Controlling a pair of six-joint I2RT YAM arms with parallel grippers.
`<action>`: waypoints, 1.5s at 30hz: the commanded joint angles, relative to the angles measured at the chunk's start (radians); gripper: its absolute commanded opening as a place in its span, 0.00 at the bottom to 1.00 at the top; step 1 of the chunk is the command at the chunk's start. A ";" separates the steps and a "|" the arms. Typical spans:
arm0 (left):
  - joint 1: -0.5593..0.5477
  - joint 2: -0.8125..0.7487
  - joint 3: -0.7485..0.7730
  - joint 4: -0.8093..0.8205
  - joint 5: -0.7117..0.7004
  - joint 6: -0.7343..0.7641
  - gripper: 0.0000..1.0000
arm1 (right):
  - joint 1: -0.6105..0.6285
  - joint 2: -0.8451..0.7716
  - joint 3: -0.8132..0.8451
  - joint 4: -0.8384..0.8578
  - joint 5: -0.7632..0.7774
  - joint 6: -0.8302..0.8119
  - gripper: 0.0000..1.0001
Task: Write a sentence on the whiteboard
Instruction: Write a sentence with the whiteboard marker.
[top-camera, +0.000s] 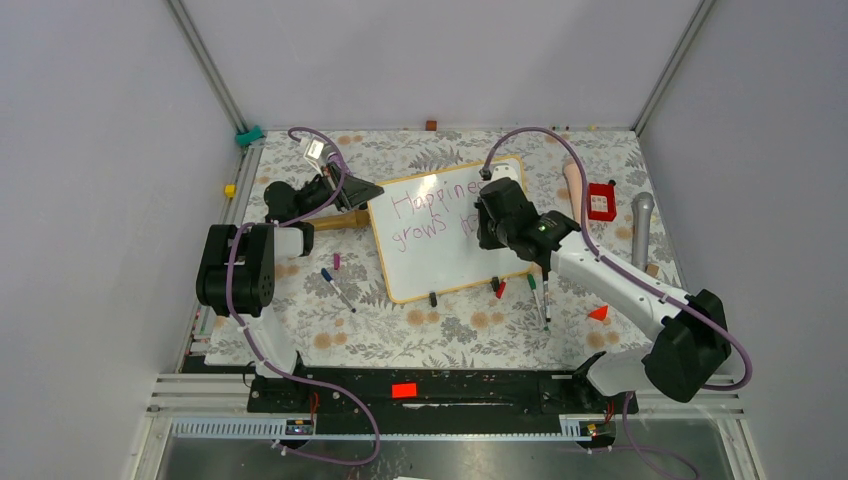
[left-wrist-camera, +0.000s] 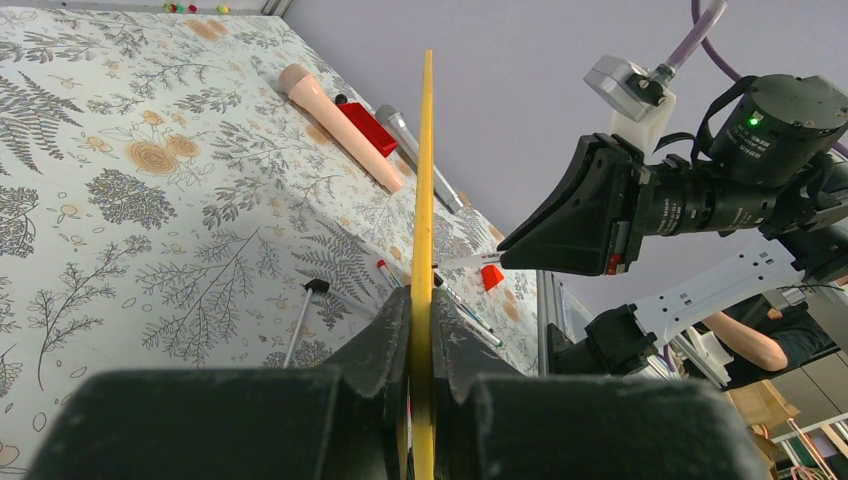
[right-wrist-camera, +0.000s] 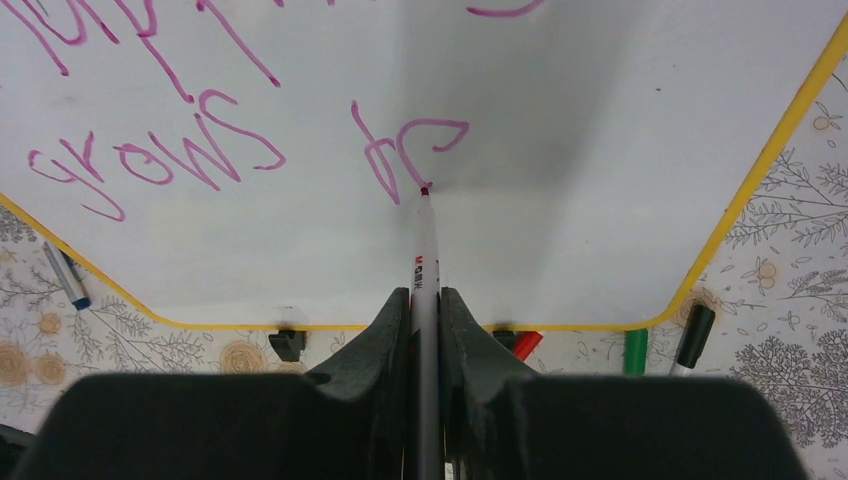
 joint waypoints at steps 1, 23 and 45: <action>-0.014 -0.034 0.000 0.064 0.054 0.020 0.00 | -0.011 -0.014 -0.006 -0.022 0.061 -0.004 0.00; -0.014 -0.032 0.001 0.063 0.055 0.020 0.00 | -0.031 -0.057 0.095 -0.054 0.078 -0.066 0.00; -0.013 -0.035 0.000 0.063 0.055 0.020 0.00 | -0.073 0.029 0.122 -0.023 0.099 -0.052 0.00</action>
